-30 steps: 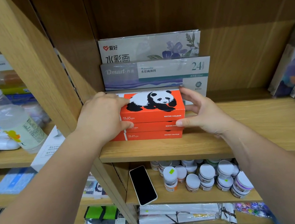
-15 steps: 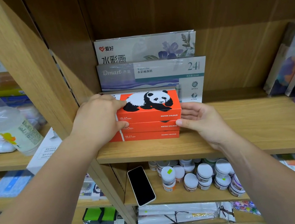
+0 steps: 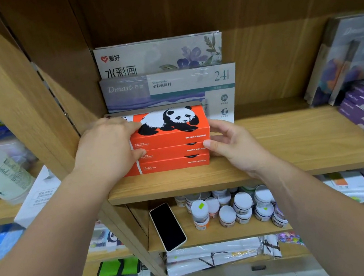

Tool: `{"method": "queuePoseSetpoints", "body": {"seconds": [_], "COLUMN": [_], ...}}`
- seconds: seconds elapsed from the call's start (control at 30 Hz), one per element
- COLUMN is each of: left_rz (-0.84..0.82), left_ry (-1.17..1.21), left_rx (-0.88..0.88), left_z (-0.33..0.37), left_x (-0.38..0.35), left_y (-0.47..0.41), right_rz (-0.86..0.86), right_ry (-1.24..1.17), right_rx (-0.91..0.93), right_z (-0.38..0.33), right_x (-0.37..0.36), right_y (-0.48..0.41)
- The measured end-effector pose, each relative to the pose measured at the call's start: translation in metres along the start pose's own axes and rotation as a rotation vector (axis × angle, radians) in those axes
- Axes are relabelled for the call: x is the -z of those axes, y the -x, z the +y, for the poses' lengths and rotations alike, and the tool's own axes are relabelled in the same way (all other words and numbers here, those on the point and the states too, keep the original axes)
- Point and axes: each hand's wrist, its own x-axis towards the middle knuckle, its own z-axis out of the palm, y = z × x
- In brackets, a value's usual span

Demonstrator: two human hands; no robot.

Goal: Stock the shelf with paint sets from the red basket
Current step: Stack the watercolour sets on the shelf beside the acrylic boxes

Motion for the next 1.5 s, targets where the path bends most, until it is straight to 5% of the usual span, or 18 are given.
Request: {"method": "queuePoseSetpoints", "body": {"seconds": [0.2,0.43,0.6,0.9,1.1,1.33,1.5], "left_rz": [0.190,0.215,0.043,-0.629,-0.815,-1.025,-0.976], "left_ry": [0.119,0.427,0.561,0.366,0.365,0.344,0.366], "left_rx": [-0.120,-0.417,-0.561,-0.593,-0.622,-0.462,-0.369], "left_z": [0.048,0.208,0.355,0.550,0.609,0.643,0.655], "left_x": [-0.001,-0.036,-0.080,-0.190,-0.267,-0.321,-0.319], "left_y": [0.011,0.042,0.098,0.184,0.213,0.217,0.227], "right_rz": [0.143,0.450,0.581,0.391,0.303,0.238,0.235], "right_ry": [0.175,0.391,0.606,0.691,0.596,0.539,0.481], "right_rx": [-0.019,-0.090,-0.309,-1.041,-1.197,-1.310,-1.365], "right_z": [-0.011,0.016,0.069,0.183,0.253,0.273,0.292], "right_x": [0.034,0.165,0.275,0.389,0.427,0.455,0.486], "right_y": [0.045,0.187,0.344,0.568,0.619,0.618,0.608]}}
